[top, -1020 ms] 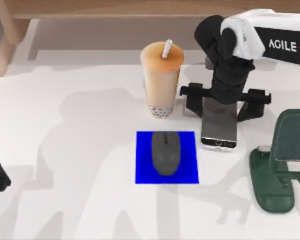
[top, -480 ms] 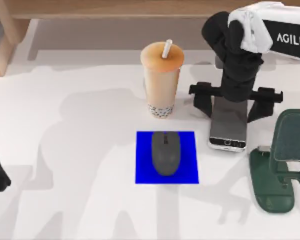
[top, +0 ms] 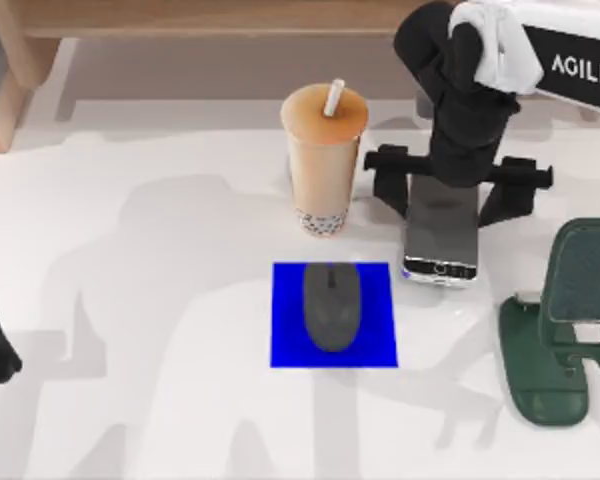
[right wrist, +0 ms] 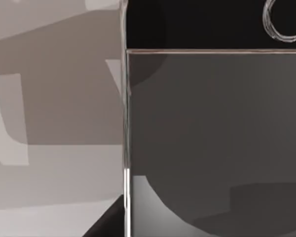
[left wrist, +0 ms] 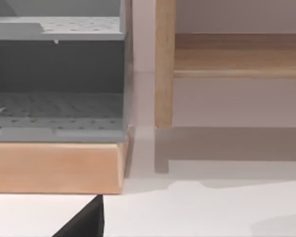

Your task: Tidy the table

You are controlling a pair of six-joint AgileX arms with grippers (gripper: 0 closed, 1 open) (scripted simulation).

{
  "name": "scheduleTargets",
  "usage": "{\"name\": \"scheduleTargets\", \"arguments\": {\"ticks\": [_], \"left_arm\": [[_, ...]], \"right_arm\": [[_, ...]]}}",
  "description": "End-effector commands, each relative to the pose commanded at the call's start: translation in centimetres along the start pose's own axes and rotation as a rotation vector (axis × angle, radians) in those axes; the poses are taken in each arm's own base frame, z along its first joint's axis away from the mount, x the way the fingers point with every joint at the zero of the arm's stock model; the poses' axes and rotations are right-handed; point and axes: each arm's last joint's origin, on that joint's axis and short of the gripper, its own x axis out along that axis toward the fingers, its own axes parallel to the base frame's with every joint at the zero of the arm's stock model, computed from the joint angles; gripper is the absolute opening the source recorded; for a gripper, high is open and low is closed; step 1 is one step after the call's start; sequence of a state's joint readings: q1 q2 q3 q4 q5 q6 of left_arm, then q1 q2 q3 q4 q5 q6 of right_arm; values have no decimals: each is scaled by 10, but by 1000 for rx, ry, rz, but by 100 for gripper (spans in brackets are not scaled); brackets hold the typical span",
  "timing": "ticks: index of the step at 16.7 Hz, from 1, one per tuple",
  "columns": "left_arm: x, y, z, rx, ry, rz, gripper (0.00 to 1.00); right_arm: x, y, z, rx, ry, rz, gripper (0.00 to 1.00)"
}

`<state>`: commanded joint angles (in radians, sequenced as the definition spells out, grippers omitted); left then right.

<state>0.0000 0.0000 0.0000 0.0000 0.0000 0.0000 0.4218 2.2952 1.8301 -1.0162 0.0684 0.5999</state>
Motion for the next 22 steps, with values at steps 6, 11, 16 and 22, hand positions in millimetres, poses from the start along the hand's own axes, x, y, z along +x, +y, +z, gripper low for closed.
{"name": "scheduleTargets", "arguments": {"ticks": [6, 11, 16, 22], "left_arm": [[0, 0, 0, 0, 0, 0, 100], [0, 0, 0, 0, 0, 0, 100], [0, 0, 0, 0, 0, 0, 100], [0, 0, 0, 0, 0, 0, 100]], "right_arm": [[-37, -18, -10, 3, -146, -63, 0], [-135, -26, -61, -13, -544, -76, 0], [-200, -55, -154, -6, -894, -44, 0], [-167, -100, -247, -66, -1067, 9, 0]]}}
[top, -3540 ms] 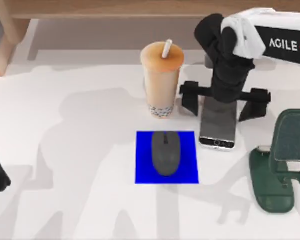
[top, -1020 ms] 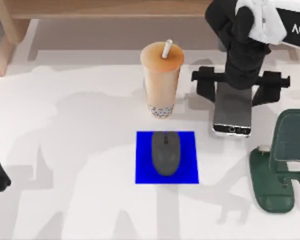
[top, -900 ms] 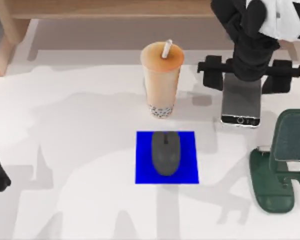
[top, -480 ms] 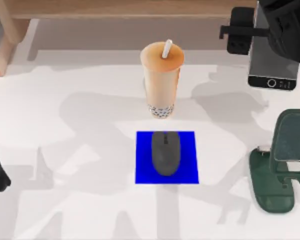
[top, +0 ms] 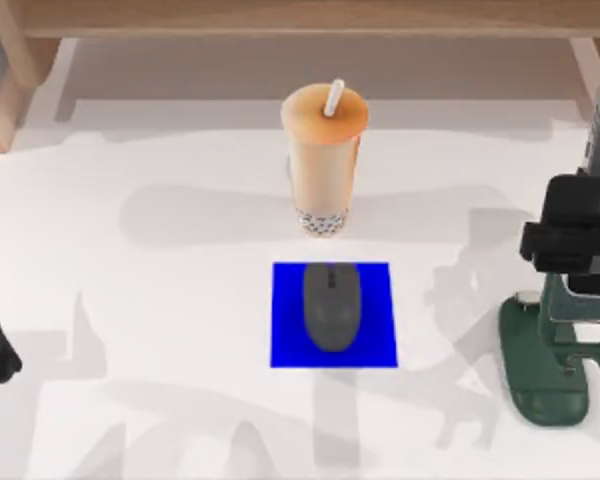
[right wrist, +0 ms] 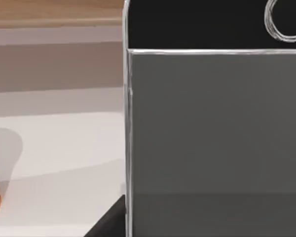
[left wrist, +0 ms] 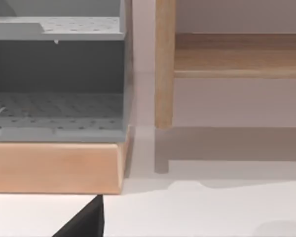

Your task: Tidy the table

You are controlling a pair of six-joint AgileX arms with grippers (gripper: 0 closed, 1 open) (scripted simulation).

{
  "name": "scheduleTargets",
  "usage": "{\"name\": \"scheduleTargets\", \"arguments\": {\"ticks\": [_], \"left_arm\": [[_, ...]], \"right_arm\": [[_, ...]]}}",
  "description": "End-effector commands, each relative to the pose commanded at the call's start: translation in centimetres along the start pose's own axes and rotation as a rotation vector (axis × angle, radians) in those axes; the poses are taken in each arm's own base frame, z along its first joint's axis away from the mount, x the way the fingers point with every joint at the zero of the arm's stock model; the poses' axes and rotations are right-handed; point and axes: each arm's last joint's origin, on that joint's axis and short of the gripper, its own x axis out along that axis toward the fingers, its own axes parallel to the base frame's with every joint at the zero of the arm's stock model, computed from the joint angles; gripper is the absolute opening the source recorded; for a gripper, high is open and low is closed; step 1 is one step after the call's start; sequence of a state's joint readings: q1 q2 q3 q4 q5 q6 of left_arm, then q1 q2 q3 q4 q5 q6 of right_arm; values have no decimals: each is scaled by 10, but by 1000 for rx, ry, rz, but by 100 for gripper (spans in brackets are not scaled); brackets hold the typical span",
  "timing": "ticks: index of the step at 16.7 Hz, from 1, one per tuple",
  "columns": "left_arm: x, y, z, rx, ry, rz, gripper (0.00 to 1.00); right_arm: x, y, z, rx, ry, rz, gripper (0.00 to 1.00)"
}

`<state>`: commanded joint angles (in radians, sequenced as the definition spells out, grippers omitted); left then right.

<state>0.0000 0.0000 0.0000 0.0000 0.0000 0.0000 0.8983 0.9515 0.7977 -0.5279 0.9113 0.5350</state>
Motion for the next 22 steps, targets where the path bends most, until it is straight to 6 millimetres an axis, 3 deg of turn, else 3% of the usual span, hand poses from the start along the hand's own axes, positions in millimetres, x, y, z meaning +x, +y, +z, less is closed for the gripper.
{"name": "scheduleTargets", "arguments": {"ticks": [4, 7, 14, 22], "left_arm": [[0, 0, 0, 0, 0, 0, 100], [0, 0, 0, 0, 0, 0, 100], [0, 0, 0, 0, 0, 0, 100], [0, 0, 0, 0, 0, 0, 100]], "right_arm": [[-11, -18, -51, -24, -33, 64, 0], [-13, -24, -71, -33, -38, 92, 0], [-11, -26, -74, -33, -40, 83, 0], [9, -29, -69, -6, -73, 100, 0]]}}
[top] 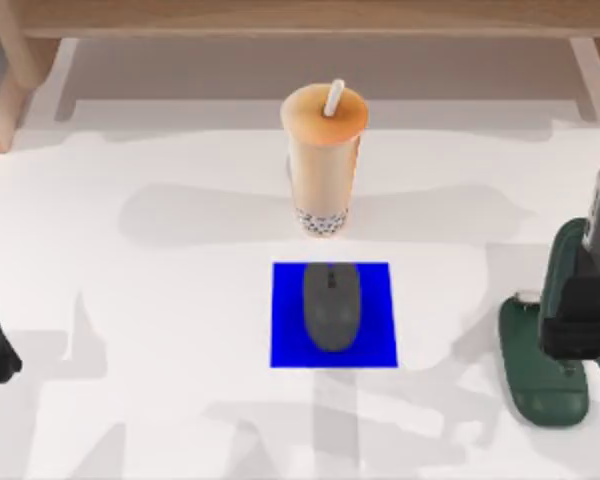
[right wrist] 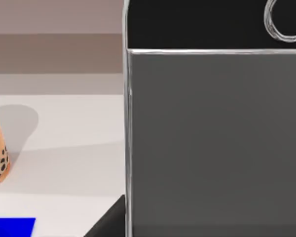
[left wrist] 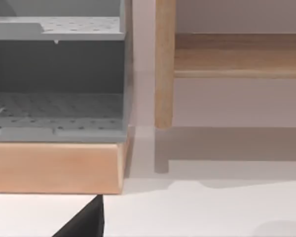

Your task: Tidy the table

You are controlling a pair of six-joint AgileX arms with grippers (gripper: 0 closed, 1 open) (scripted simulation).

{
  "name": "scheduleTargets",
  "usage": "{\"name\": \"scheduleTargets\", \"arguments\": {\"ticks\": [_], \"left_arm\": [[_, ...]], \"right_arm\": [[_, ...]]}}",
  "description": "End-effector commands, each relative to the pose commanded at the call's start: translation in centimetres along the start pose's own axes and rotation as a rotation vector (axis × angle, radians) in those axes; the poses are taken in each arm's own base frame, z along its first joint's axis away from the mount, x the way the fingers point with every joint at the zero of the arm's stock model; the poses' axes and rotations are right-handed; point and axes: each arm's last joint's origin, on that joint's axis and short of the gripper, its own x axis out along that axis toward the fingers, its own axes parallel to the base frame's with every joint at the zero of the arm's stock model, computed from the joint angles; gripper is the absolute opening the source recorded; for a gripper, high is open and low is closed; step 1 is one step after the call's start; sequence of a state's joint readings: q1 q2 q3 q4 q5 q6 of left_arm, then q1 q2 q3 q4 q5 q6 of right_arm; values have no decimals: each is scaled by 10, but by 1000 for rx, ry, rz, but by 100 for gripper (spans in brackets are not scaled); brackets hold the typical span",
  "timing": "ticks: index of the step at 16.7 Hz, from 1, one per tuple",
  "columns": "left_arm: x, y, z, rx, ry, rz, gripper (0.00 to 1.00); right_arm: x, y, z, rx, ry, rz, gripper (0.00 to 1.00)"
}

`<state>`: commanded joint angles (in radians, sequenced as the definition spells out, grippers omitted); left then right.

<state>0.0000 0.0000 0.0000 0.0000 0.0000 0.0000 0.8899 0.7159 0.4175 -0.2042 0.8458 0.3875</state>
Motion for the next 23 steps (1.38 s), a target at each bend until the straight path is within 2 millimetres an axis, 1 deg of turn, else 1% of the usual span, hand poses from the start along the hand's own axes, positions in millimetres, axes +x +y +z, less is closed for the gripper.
{"name": "scheduleTargets", "arguments": {"ticks": [6, 11, 23], "left_arm": [[0, 0, 0, 0, 0, 0, 100], [0, 0, 0, 0, 0, 0, 100], [0, 0, 0, 0, 0, 0, 100]], "right_arm": [[26, 6, -7, -25, 34, -3, 0], [28, 6, -7, -26, 35, -4, 0], [28, 6, -7, -26, 35, -4, 90]]}}
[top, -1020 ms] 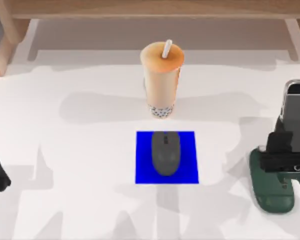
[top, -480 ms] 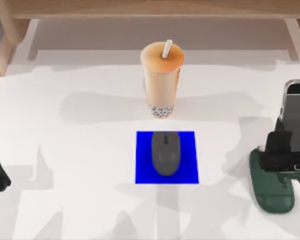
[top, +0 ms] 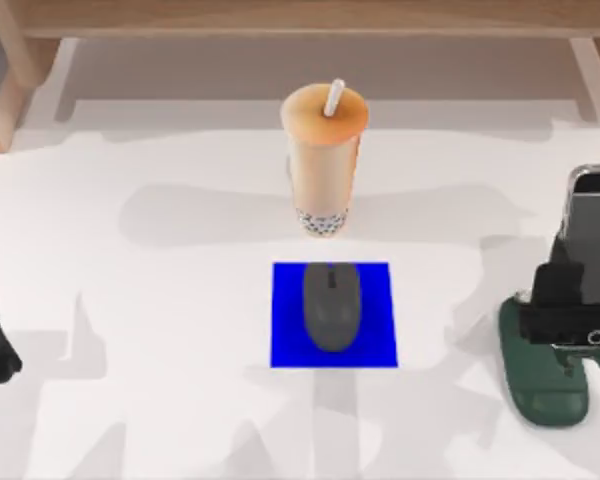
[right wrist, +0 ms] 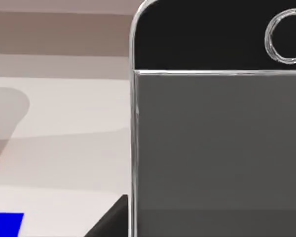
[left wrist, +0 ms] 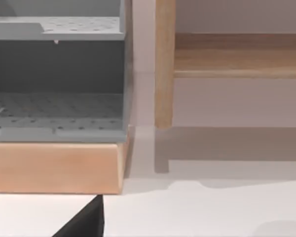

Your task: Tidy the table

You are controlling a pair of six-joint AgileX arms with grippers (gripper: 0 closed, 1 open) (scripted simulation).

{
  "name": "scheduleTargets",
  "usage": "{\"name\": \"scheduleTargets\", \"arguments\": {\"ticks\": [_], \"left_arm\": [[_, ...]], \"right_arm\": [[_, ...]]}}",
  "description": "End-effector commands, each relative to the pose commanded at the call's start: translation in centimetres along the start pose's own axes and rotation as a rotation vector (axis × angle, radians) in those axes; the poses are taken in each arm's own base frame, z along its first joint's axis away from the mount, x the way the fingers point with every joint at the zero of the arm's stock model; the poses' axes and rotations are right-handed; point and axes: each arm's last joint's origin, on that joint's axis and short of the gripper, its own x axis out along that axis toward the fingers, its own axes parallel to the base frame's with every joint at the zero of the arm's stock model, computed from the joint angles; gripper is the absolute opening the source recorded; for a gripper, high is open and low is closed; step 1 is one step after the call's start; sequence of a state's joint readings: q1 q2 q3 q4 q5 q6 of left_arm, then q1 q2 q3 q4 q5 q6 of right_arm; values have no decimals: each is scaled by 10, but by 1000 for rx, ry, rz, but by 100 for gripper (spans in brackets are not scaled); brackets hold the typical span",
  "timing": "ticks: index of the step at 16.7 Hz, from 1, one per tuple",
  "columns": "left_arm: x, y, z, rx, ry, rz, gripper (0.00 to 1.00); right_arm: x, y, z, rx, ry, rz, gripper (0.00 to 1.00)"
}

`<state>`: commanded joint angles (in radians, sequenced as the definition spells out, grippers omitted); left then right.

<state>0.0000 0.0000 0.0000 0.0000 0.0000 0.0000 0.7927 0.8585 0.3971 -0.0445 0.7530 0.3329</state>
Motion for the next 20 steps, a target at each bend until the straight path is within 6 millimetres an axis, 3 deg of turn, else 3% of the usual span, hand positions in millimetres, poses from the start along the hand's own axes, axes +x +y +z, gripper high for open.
{"name": "scheduleTargets", "arguments": {"ticks": [2, 11, 20], "left_arm": [[0, 0, 0, 0, 0, 0, 100], [0, 0, 0, 0, 0, 0, 100], [0, 0, 0, 0, 0, 0, 100]], "right_arm": [[0, 0, 0, 0, 0, 0, 100], [0, 0, 0, 1, -1, 1, 100], [-24, 0, -8, -9, 3, -9, 100]]}}
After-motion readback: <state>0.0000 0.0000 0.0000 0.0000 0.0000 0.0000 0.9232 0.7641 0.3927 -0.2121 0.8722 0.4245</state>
